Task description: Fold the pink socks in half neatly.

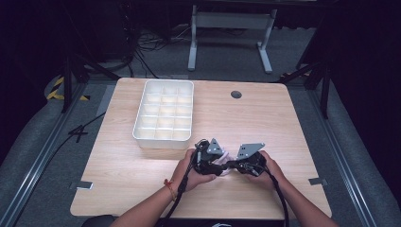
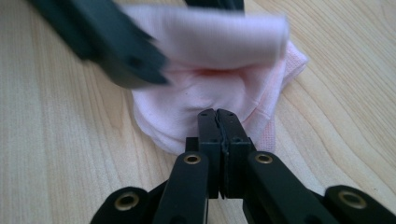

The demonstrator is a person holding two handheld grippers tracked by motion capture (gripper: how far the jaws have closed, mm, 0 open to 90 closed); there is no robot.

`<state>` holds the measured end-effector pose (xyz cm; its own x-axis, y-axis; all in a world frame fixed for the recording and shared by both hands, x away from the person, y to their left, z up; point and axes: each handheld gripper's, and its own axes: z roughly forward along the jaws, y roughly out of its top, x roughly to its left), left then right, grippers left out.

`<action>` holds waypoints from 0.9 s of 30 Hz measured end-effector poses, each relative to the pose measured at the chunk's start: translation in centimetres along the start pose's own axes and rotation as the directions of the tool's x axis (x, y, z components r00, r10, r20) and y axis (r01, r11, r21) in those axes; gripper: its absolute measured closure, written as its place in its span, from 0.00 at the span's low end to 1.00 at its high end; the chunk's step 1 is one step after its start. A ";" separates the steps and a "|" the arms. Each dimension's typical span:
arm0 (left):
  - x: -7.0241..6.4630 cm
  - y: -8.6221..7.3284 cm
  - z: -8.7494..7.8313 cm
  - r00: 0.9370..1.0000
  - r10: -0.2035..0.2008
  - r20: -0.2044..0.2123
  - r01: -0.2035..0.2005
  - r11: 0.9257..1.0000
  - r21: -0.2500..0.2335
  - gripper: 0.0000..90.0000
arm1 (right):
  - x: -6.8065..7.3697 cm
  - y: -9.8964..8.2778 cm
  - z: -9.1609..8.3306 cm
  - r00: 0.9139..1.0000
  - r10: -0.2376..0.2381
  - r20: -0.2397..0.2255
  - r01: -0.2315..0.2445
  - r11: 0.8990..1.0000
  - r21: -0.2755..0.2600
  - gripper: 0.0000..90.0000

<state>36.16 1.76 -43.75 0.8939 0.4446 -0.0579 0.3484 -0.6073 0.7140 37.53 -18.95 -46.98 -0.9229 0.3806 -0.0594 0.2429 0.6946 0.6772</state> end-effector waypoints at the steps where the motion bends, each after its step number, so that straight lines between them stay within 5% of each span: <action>1: 0.0 -0.1 -0.6 1.000 0.012 0.003 -0.012 1.000 0.005 0.54 | 0.0 0.0 0.0 1.000 0.001 0.001 -0.001 1.000 0.001 1.00; 6: 0.2 -2.0 -2.9 0.999 -0.045 0.011 0.045 0.999 0.014 0.47 | 0.0 0.0 0.1 1.000 -0.001 0.007 0.001 1.000 0.002 1.00; 12: 0.8 -3.8 -1.9 0.996 -0.090 0.015 0.089 0.993 0.073 0.58 | 0.0 0.0 0.1 1.000 0.003 0.009 -0.003 1.000 0.002 1.00; 17: 0.6 -3.4 -1.8 0.998 -0.054 0.031 0.054 0.998 0.013 0.82 | 0.0 0.0 0.1 1.000 0.001 0.006 -0.001 1.000 -0.001 1.00; 21: 0.1 -2.9 -1.2 0.998 -0.042 0.036 0.042 0.999 -0.001 0.89 | 0.0 0.0 0.1 1.000 0.006 -0.001 -0.006 1.000 -0.003 1.00; 27: -0.9 -1.7 0.1 0.999 0.036 0.024 -0.037 0.999 0.008 0.91 | -0.2 -0.1 0.1 1.000 0.026 -0.016 -0.026 1.000 -0.014 1.00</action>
<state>34.78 2.35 -44.94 0.9124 0.4064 -0.0484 0.3175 -0.6283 0.7102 37.76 -18.99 -47.12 -0.9208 0.3888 -0.0304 0.2627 0.6759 0.6886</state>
